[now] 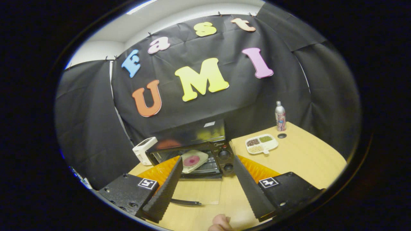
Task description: Open the electric oven with the left hand, put the food in, and close the electric oven.
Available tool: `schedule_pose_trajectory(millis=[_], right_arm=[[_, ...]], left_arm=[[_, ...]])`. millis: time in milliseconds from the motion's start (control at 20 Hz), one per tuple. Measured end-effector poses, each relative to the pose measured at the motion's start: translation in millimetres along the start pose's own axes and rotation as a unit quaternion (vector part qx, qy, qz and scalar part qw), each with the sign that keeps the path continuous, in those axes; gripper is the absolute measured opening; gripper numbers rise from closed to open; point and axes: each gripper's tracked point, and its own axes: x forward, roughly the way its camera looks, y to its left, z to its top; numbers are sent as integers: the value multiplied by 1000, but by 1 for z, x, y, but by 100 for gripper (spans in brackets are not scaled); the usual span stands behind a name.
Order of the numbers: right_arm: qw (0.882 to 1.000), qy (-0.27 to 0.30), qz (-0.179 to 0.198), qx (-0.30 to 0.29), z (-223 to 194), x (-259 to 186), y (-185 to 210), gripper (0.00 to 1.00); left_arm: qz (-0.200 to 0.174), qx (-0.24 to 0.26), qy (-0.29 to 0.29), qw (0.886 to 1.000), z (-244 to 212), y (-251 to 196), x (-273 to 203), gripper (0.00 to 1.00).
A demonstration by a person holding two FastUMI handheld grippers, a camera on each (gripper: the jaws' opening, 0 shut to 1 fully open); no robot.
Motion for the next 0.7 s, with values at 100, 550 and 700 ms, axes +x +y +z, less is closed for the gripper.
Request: schedule_pose_trajectory(millis=[100, 550, 700], right_arm=[[1000, -14, -1, -15, 19, -19, -13, 95], [996, -76, -14, -46, 93, -82, -56, 95], [994, -80, -8, -71, 102, -89, -54, 95]], left_arm=[[-16, 0, 27, 1000, -14, -20, 19, 96], [-55, 4, 133, 990, -70, -89, 92, 96], [-56, 5, 158, 986, -79, -101, 115, 96]])
